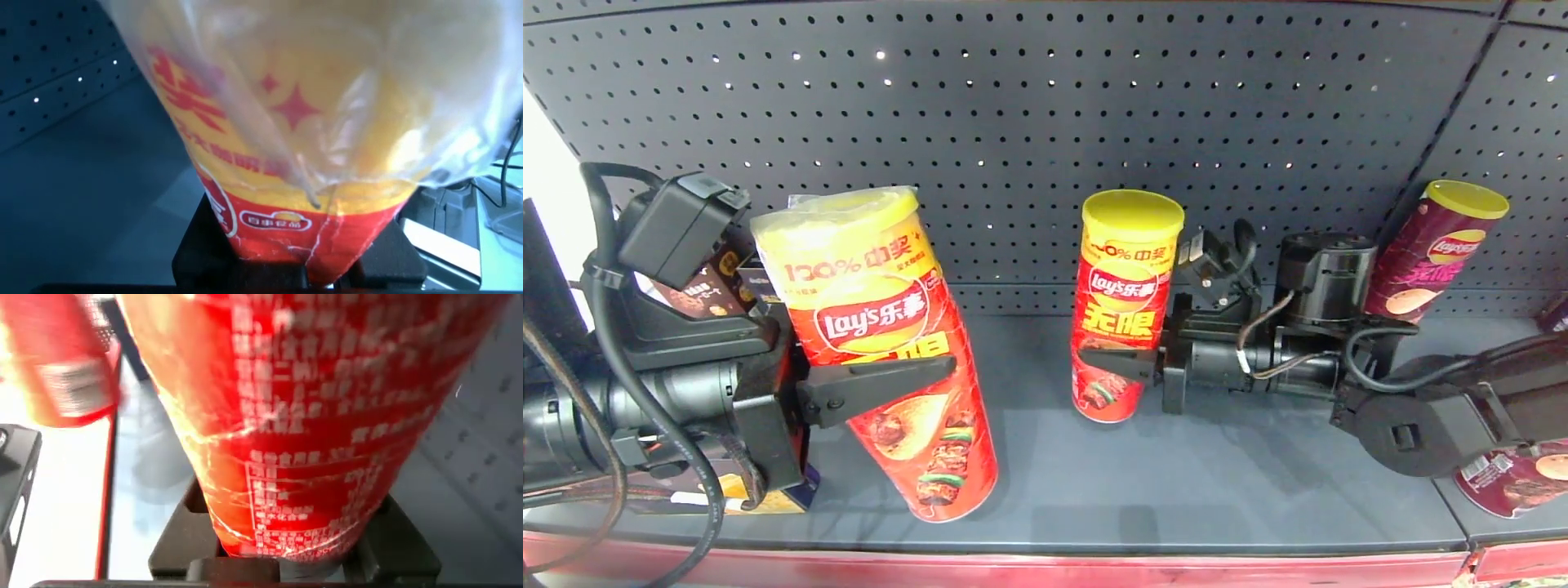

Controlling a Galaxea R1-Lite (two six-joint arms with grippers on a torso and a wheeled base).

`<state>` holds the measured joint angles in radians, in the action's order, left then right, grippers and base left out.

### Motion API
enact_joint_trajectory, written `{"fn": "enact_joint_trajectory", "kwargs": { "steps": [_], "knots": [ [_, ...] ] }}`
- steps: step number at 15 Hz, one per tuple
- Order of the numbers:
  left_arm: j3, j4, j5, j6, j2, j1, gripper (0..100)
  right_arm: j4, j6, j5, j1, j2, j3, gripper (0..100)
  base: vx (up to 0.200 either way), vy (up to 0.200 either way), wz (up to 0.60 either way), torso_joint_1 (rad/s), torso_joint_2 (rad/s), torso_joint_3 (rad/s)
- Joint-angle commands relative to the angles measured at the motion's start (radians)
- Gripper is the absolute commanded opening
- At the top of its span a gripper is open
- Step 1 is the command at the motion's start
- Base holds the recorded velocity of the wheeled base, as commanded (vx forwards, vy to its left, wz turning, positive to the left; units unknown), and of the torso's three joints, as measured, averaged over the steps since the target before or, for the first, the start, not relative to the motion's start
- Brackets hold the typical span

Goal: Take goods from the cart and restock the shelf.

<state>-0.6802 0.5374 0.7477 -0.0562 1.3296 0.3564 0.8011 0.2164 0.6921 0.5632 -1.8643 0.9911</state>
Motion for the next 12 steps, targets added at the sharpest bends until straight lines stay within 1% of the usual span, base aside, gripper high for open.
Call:
{"fn": "enact_joint_trajectory", "kwargs": {
  "steps": [1, 2, 5, 8, 12],
  "knots": [
    [-0.004, -0.001, -0.001, -0.002, -0.006, 0.0, 0, 0.116, 0.046, 0.006, 0.029, 0.082, -0.172, 0, 0.0, 0.0, 0.0, 0.0, 0.0, 0.0],
    [-0.004, -0.001, -0.001, -0.002, -0.006, 0.0, 0, 0.179, 0.044, 0.014, 0.046, 0.079, -0.224, 0, 0.0, 0.0, 0.0, 0.0, 0.0, 0.0],
    [-0.01, -0.001, -0.002, -0.002, -0.003, 0.0, 0, 0.27, 0.046, 0.017, 0.061, 0.042, -0.319, 0, 0.0, 0.0, 0.0, 0.0, 0.0, 0.0],
    [-0.01, -0.001, -0.002, -0.002, -0.003, 0.0, 0, 0.305, 0.046, 0.035, 0.06, 0.005, -0.324, 0, 0.0, 0.0, 0.0, 0.0, 0.0, 0.0],
    [-0.007, -0.001, -0.002, -0.002, -0.003, 0.0, 0, 0.311, 0.046, 0.052, 0.052, -0.015, -0.327, 0, 0.0, 0.0, 0.0, 0.0, 0.0, 0.0]
  ]
}}
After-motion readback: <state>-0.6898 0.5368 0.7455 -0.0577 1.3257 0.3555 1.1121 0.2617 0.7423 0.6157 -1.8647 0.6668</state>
